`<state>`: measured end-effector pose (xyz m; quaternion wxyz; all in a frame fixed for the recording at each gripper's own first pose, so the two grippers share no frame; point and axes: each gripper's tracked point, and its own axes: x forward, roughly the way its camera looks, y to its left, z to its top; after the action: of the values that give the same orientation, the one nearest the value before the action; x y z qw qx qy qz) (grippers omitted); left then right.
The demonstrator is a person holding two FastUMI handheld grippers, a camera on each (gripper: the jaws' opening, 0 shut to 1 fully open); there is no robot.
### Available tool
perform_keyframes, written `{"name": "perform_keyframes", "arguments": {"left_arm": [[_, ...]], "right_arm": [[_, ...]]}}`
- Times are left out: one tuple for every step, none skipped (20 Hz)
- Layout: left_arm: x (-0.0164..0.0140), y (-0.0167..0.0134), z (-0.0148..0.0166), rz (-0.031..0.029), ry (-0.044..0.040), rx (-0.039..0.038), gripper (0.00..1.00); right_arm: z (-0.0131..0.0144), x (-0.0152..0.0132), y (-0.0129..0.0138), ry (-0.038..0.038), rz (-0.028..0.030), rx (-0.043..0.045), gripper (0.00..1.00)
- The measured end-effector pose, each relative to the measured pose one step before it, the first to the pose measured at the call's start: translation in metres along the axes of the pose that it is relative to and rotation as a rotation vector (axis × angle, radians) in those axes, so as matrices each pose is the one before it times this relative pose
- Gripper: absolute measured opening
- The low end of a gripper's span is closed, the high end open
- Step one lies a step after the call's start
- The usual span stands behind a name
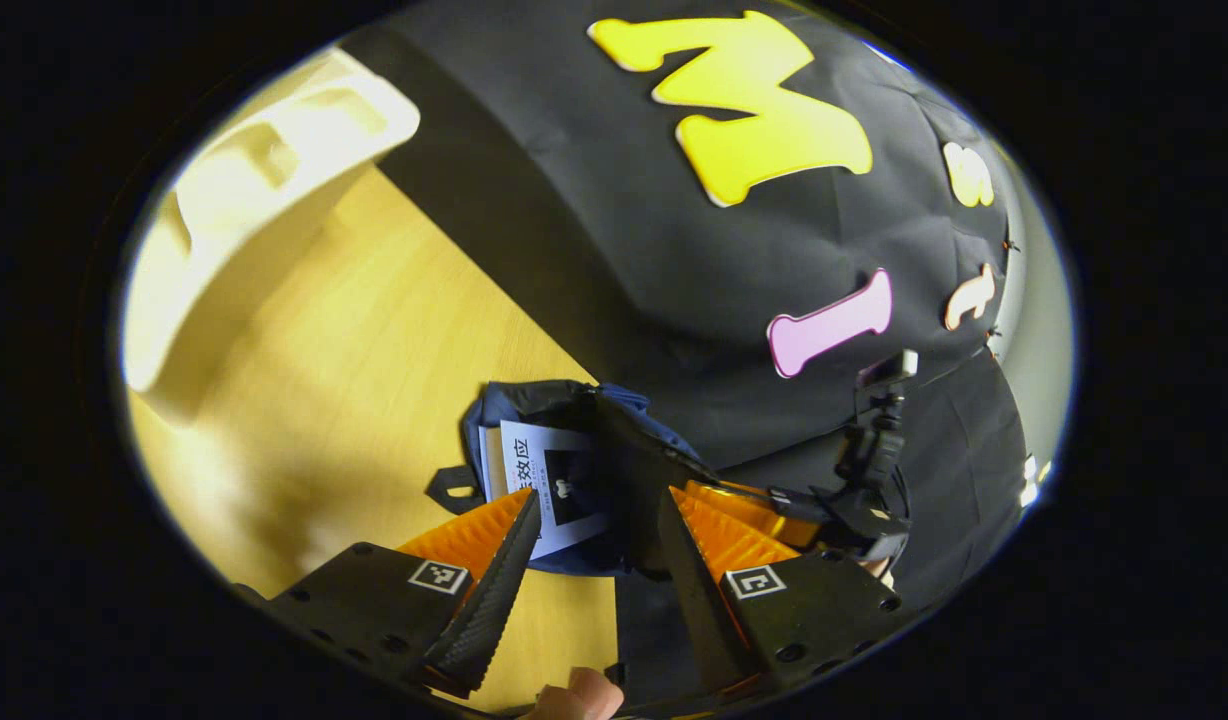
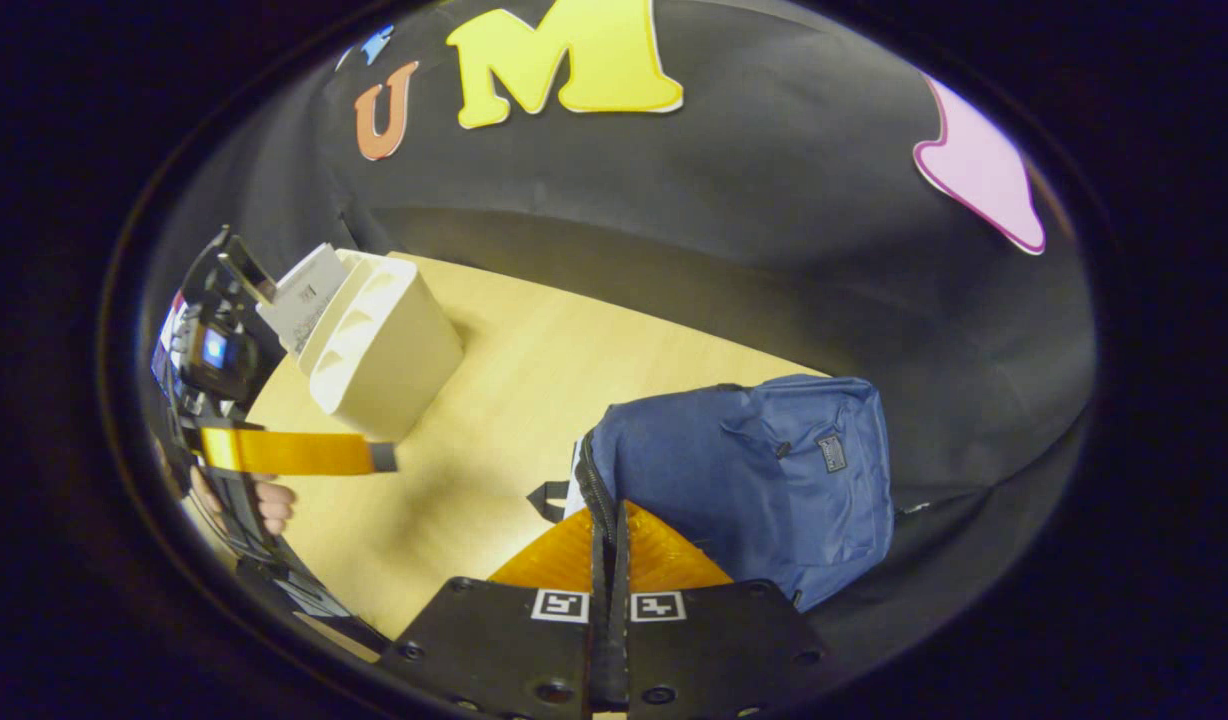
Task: Open the schoolbag, grab two books from the bookshelf and put them into the schoolbag.
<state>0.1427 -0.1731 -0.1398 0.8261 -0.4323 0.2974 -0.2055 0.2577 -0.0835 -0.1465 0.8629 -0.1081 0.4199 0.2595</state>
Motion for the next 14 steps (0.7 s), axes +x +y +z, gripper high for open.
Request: {"name": "perform_keyframes", "arguments": {"left_arm": [[-0.01988,0.00259,0.00955,0.03919,-0.0111,0.06644,0.78],[-0.01796,0.00456,0.01058,0.03498,-0.01927,0.06579,0.78],[-0.01947,0.00593,0.01286,0.03876,-0.02283,0.06548,0.78],[-0.01826,0.0115,0.01449,0.04986,-0.02783,0.07354,0.78],[-0.01712,0.01477,0.01411,0.05393,-0.03202,0.07816,0.78],[-0.01468,0.01743,0.01373,0.051,-0.03182,0.06773,0.78],[-0.01312,0.02106,0.01625,0.05332,-0.03389,0.04755,0.78],[-0.01174,0.01725,0.01725,0.03559,-0.02515,0.02589,0.78],[-0.00997,0.01528,0.01301,0.03104,-0.01697,0.01578,0.78],[-0.00872,0.01585,0.01187,0.03799,-0.01725,0.02139,0.78],[-0.00466,0.01719,0.00902,0.04144,-0.0087,0.0265,0.78],[-0.00309,0.01744,0.00514,0.04036,0.0067,0.04001,0.78],[0.00028,0.01857,0.00342,0.04727,0.02331,0.05119,0.79],[0.00357,0.0163,-0.00021,0.04008,0.03569,0.04568,0.82]], "right_arm": [[0.00119,-0.00009,0.00026,-0.00709,0.00227,0.00519,0.01],[0.00024,-0.00114,-0.00097,-0.0118,-0.00307,-0.00068,0.01],[0.00221,-0.00056,-0.00239,-0.0106,-0.00445,0.00095,0.0],[-0.0004,-0.00223,-0.00129,-0.01274,0.0003,0.00409,0.0],[0.00242,-0.00168,-0.00239,-0.0153,0.00015,0.0091,0.01],[0.00137,-0.00049,-0.00194,-0.01207,0.00008,0.00641,0.01],[-0.0001,-0.00081,-0.00218,-0.00804,-0.00171,-0.00022,0.01],[0.0008,-0.00113,-0.00133,-0.01031,-0.00207,0.00383,0.0],[-0.00089,-0.00274,-0.00057,-0.00653,0.00572,0.0055,0.01],[-0.00095,-0.00171,-0.00198,-0.00648,0.00183,-0.00136,0.01],[0.00015,-0.00175,-0.00313,-0.00623,-0.00269,0.00209,0.01],[0.00043,-0.00091,-0.00167,-0.00227,-0.00132,0.00464,0.01],[0.0004,-0.00049,-0.00144,-0.00492,0.00009,0.00538,0.01],[-0.00089,-0.00118,-0.0016,-0.00433,0.00132,0.00623,0.0]]}}
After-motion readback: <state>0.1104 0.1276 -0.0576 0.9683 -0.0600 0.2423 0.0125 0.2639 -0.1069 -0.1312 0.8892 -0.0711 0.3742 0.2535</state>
